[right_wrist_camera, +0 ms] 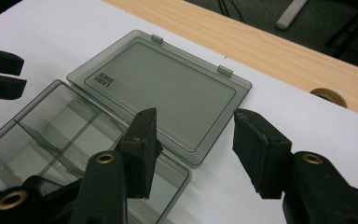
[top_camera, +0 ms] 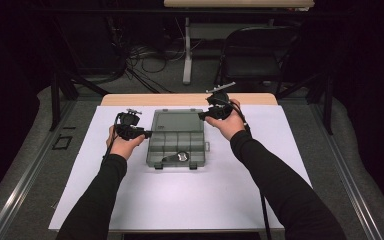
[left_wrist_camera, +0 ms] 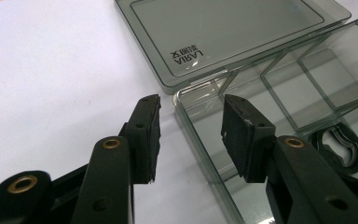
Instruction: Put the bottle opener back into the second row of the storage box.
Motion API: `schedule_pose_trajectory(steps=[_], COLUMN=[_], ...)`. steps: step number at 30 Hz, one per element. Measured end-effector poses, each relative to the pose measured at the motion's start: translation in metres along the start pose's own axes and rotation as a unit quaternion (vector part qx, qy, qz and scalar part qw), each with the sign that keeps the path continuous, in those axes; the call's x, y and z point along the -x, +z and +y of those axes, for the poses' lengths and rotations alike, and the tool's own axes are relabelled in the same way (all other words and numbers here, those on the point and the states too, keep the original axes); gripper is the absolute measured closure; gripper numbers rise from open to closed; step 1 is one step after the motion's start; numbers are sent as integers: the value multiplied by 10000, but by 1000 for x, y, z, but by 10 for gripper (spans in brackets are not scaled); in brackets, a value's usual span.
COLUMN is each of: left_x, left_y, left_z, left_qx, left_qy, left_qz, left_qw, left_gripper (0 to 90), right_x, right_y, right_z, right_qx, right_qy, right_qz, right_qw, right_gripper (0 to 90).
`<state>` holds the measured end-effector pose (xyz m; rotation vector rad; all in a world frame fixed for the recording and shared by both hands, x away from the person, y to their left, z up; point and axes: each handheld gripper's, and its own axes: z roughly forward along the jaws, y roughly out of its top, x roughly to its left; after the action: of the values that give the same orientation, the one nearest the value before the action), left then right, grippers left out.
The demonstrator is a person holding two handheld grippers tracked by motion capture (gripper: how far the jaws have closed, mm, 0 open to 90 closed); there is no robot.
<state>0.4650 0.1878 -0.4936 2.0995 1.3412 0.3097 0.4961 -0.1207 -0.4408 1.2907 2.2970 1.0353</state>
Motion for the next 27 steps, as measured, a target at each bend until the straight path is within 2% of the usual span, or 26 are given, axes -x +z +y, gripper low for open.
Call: schedule_pose_trajectory(steps=[3, 9, 17, 27], left_x=[0, 2, 2, 1], left_y=[-1, 3, 7, 9], left_z=[1, 2, 2, 1], left_qx=[21, -1, -14, -41], left_qy=[-21, -15, -11, -38], left_qz=[-19, -11, -26, -12], left_qw=[10000, 10000, 10000, 10000], left_gripper=[567, 569, 578, 593], right_x=[1, 2, 9, 13], right_y=[6, 23, 44, 61], right_z=[8, 16, 11, 5], right_qx=[-85, -224, -285, -275], right_qy=[151, 240, 310, 339], right_qz=[2, -142, -199, -278], right_qw=[9999, 9994, 9989, 9987], right_gripper=[495, 490, 465, 464])
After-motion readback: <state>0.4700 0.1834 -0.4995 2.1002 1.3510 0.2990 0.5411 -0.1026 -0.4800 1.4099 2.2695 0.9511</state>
